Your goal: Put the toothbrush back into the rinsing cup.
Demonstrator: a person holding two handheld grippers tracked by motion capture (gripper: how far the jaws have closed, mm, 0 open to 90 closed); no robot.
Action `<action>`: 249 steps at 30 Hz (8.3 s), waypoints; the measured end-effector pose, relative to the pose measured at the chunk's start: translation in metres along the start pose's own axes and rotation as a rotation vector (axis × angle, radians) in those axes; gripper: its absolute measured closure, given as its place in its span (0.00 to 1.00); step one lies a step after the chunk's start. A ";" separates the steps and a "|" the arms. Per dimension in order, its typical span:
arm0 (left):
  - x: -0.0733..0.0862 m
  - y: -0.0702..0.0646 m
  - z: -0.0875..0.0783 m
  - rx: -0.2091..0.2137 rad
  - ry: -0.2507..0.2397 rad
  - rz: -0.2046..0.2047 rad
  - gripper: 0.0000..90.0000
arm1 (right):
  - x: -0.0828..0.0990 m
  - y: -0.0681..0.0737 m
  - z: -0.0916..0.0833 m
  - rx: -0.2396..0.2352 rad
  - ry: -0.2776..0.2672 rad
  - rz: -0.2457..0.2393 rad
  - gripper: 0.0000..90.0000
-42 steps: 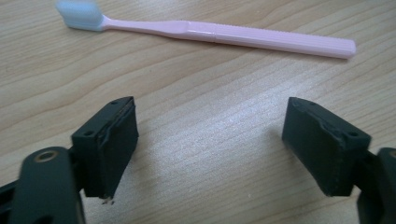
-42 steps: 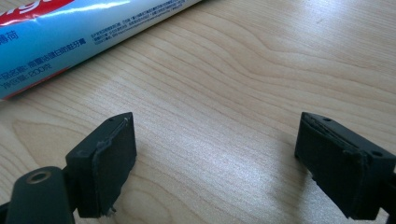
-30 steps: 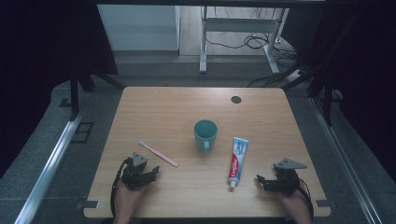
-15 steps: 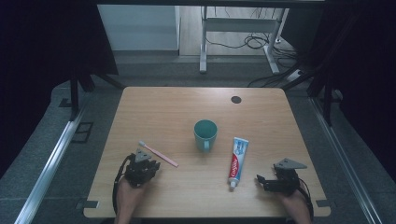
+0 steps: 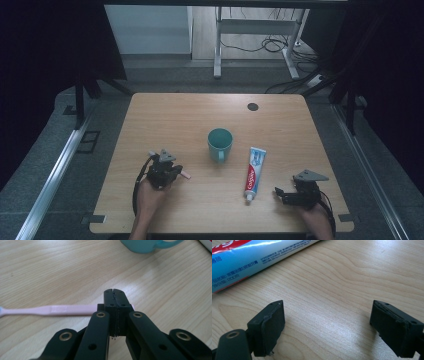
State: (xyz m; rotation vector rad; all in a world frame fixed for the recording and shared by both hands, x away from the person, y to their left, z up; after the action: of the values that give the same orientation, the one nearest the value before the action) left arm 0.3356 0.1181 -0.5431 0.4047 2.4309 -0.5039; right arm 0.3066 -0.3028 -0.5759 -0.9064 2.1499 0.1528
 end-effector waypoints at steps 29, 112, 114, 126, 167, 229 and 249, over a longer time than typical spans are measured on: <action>-0.001 -0.004 0.026 0.018 0.044 -0.028 0.99 | 0.000 0.000 0.000 -0.001 0.002 0.004 0.14; 0.006 0.071 -0.025 -0.223 0.358 -0.191 0.66 | 0.000 0.000 0.000 0.000 0.002 0.004 0.14; 0.003 0.072 -0.023 -0.222 0.376 -0.199 0.65 | 0.000 0.000 0.000 0.000 0.002 0.003 0.14; -0.016 0.072 -0.012 -0.240 0.498 -0.257 0.65 | 0.000 0.000 0.000 0.000 0.002 0.003 0.14; -0.024 0.062 -0.005 -0.242 0.582 -0.177 0.88 | 0.000 0.000 0.000 0.000 0.002 0.003 0.14; -0.096 -0.010 -0.039 0.082 0.050 0.086 0.88 | 0.000 0.000 0.000 0.000 0.001 0.003 0.14; -0.127 -0.043 -0.034 0.155 -0.069 0.104 0.88 | 0.000 0.000 0.000 0.001 0.000 0.001 0.14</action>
State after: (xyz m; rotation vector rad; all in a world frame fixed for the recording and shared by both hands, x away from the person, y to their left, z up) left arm 0.3980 0.0742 -0.4276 0.5665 2.2987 -0.6525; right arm 0.3065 -0.3028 -0.5758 -0.9044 2.1501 0.1528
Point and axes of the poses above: each handheld gripper's, and its own axes: z roughly forward along the jaws, x roughly out of its underside, y roughly to its left, the point moved 5 cm from there along z, roughly forward along the jaws, and after that the axes turned 14 degrees about -z, right-handed, at the moved point
